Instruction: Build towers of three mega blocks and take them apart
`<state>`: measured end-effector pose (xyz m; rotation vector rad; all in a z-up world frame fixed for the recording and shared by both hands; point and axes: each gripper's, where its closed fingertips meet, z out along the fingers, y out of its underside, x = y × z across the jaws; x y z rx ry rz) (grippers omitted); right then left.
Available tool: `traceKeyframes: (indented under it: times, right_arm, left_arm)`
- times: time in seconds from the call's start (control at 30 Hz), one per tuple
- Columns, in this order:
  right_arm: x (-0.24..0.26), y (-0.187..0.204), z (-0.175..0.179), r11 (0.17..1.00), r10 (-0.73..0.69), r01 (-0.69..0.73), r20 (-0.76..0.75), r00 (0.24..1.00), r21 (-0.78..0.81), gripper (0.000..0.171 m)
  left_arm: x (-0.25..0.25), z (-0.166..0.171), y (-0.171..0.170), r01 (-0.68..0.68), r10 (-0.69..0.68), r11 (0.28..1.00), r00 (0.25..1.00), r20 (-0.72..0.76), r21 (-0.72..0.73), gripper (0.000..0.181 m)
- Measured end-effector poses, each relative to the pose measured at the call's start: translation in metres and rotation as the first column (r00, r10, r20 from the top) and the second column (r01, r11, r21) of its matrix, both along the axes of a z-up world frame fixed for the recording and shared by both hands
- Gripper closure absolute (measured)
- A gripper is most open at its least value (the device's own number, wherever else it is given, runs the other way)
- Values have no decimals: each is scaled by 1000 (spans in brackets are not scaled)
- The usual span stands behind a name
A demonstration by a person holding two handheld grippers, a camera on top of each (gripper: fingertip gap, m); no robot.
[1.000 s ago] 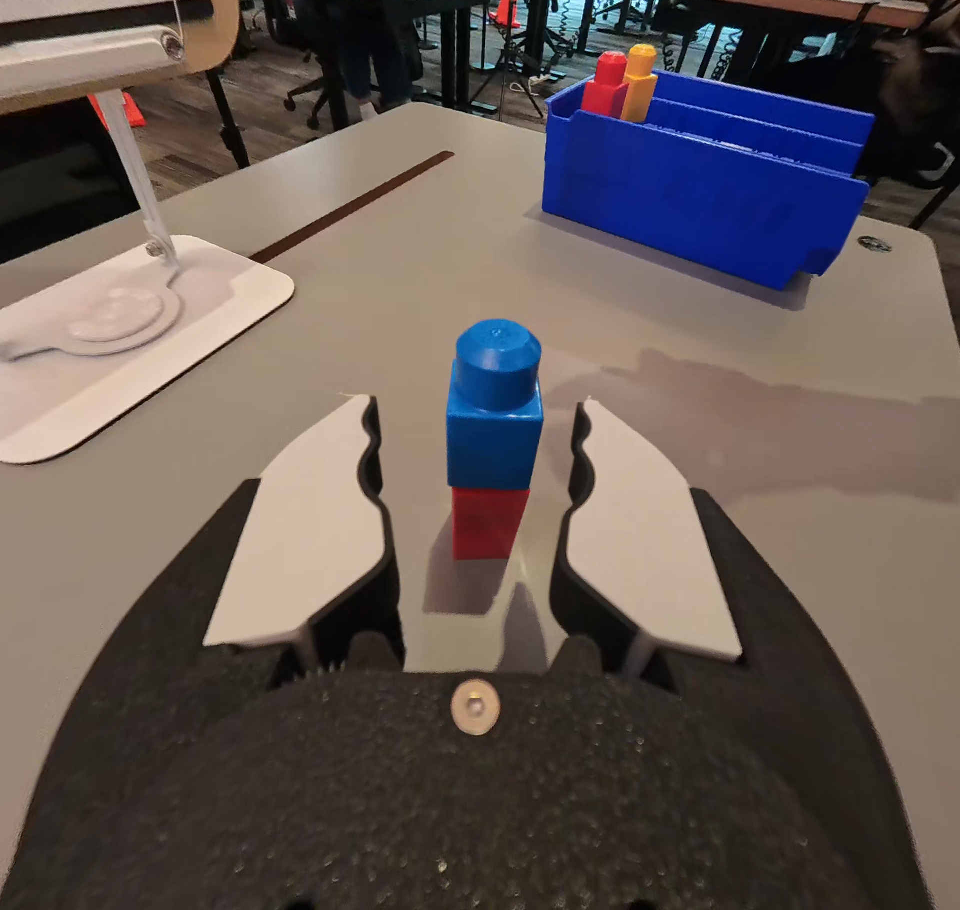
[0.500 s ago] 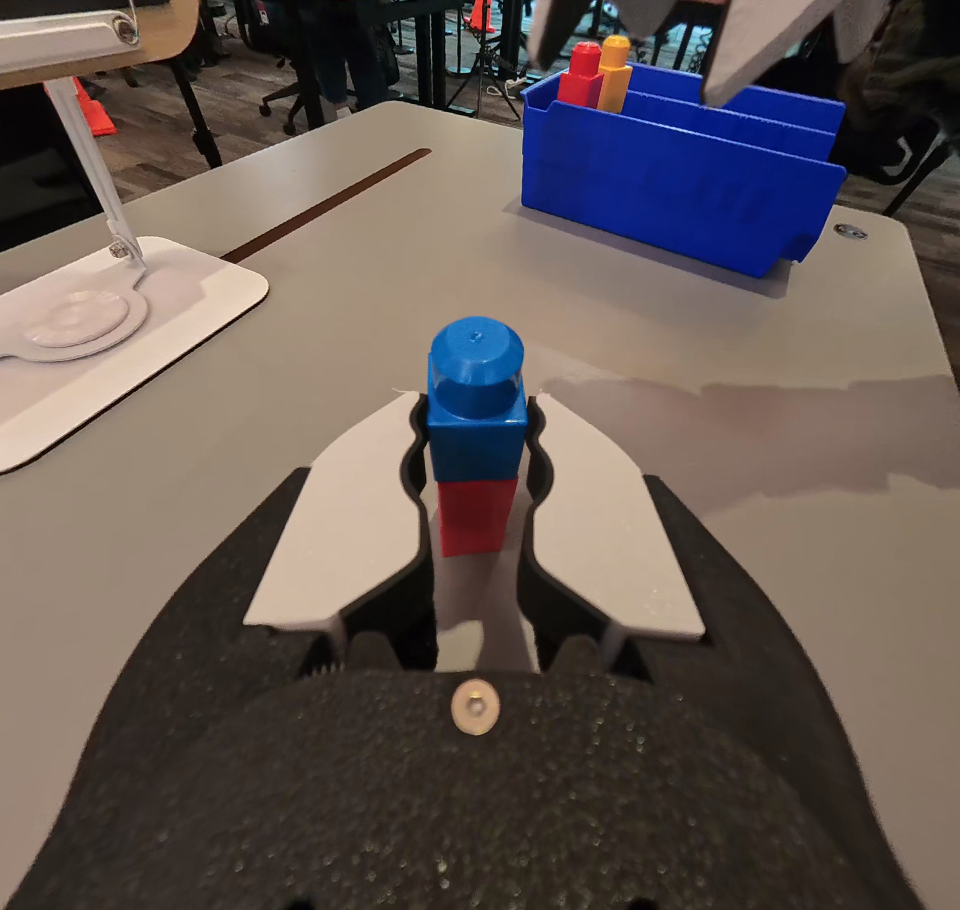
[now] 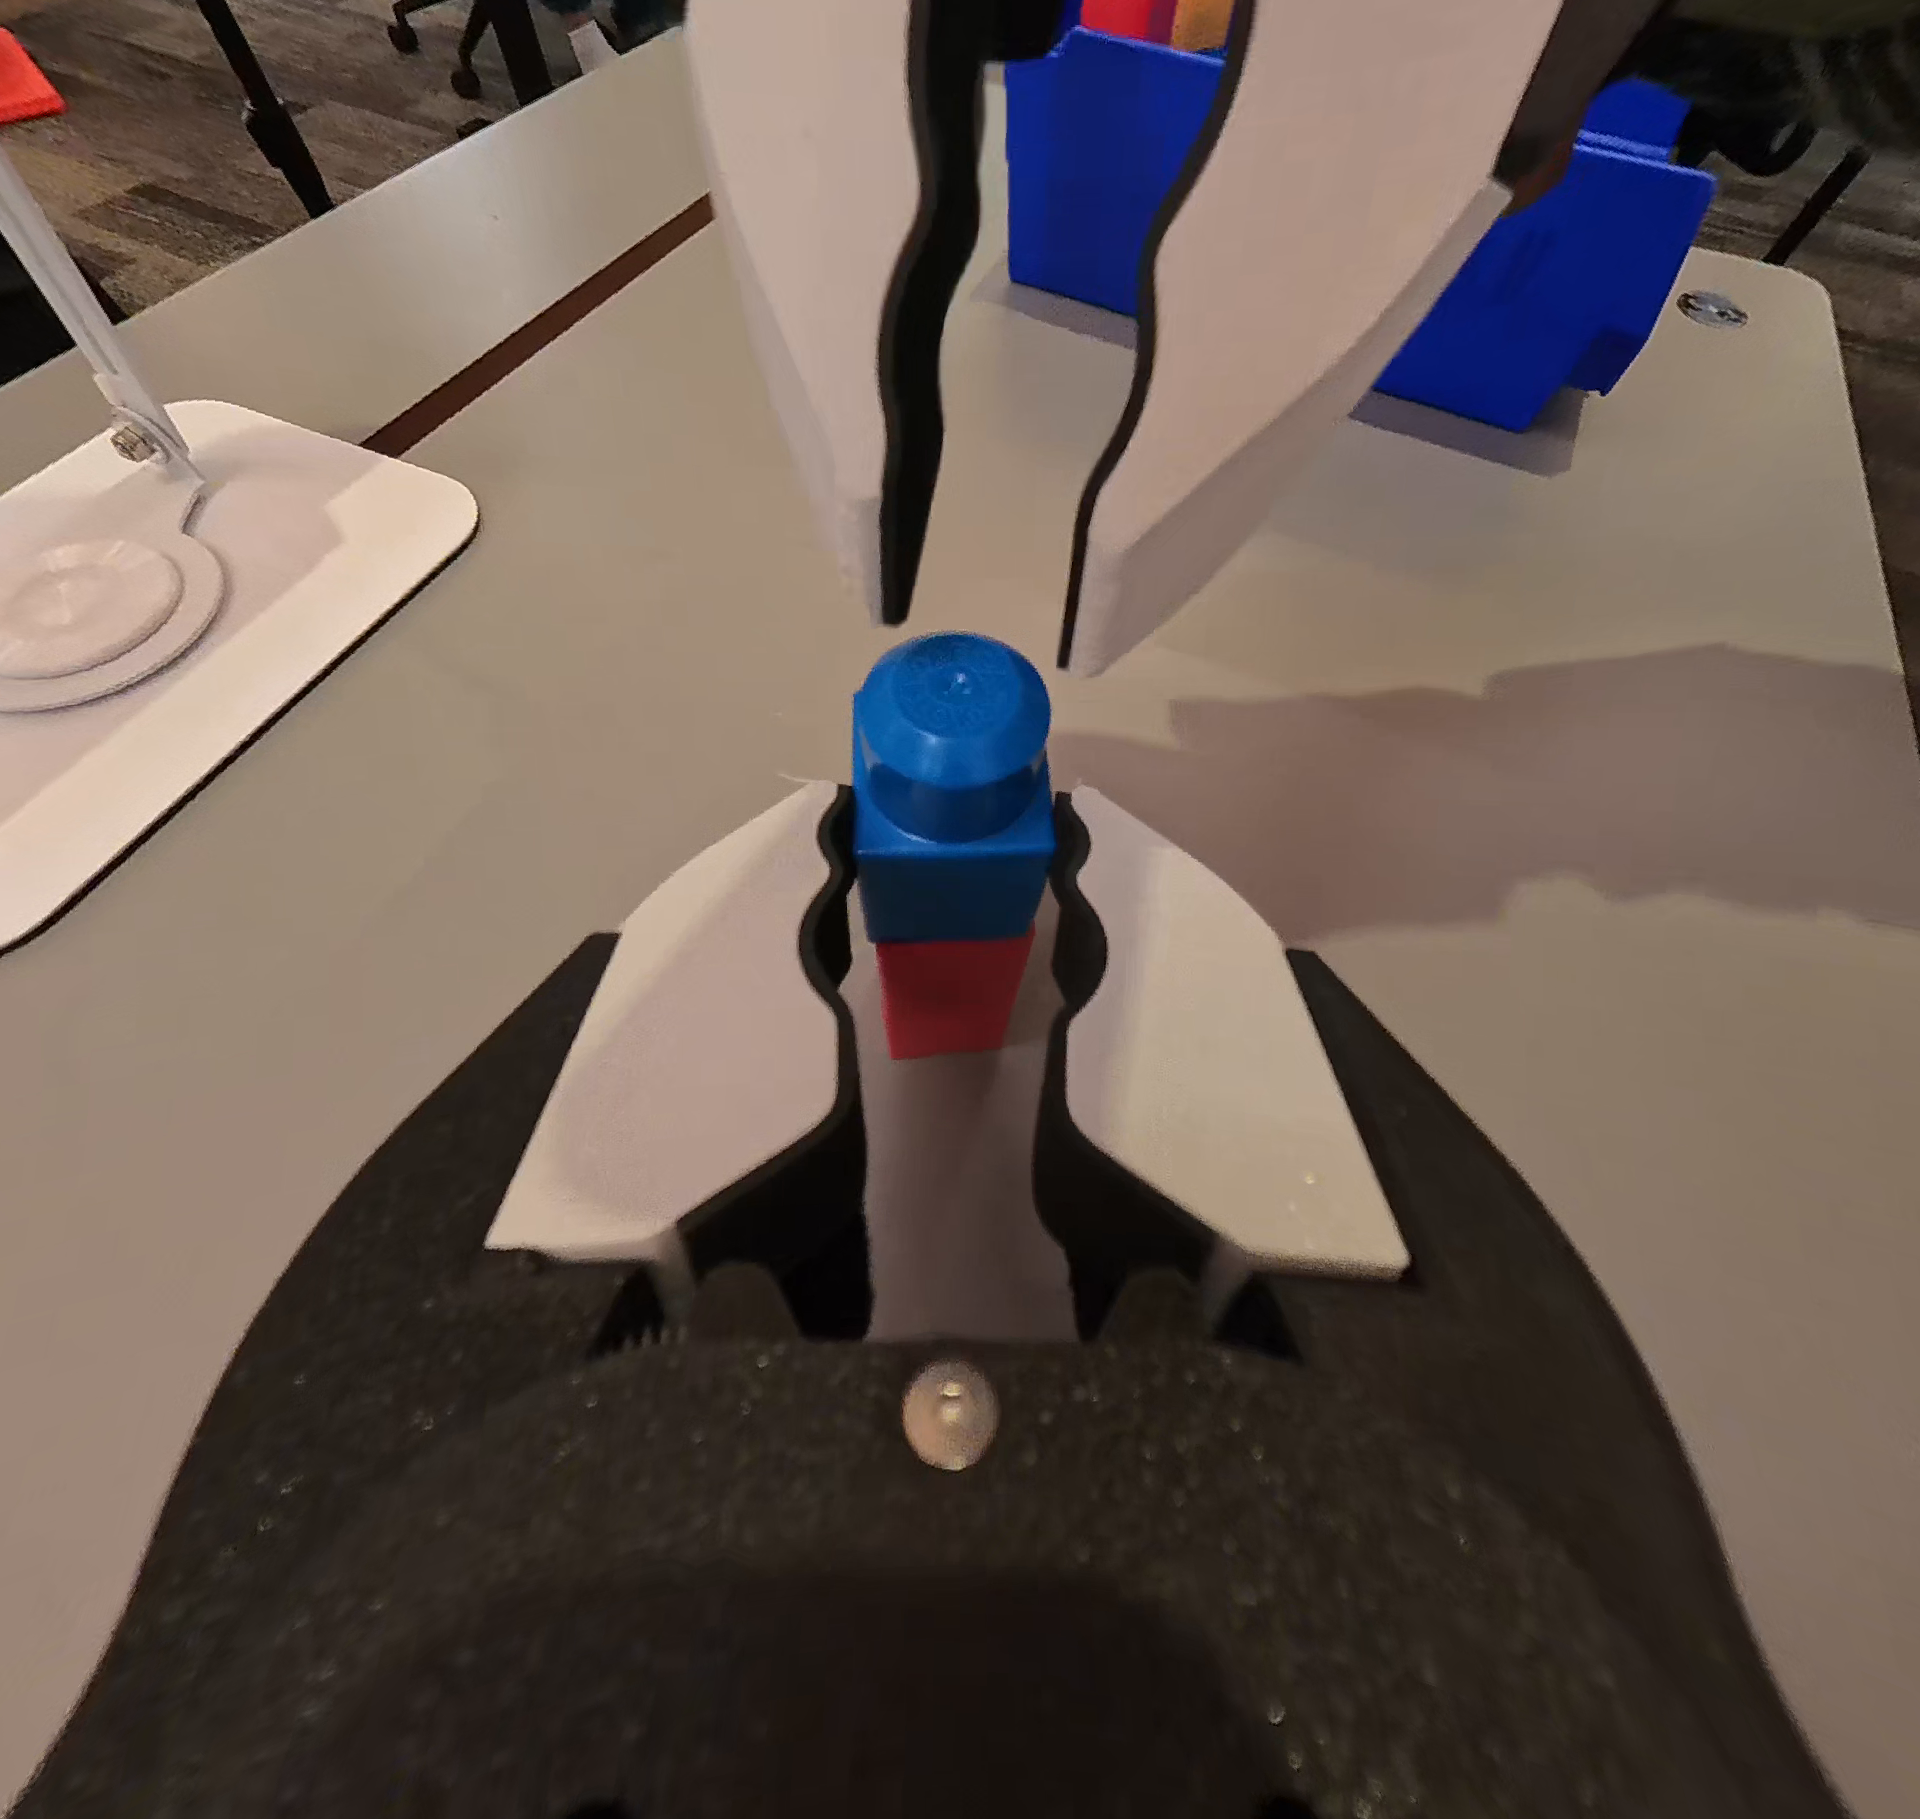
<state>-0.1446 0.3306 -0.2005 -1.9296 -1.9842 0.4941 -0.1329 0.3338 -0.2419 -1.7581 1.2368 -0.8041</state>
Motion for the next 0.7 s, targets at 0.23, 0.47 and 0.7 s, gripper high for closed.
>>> traceKeyframes:
  times: [0.23,0.47,0.7]
  right_arm:
    - [-4,2,-6,999,24,-23,36,999,-46,155]
    - [0,2,-7,1000,-10,12,67,998,-25,154]
    - [0,2,-7,1000,-25,25,67,997,10,154]
  left_arm:
    - [0,0,0,14,-14,1000,1000,-2,-4,146]
    - [1,0,0,22,-22,1000,1000,-2,-10,146]
    - [2,0,1,35,-35,999,999,-2,0,146]
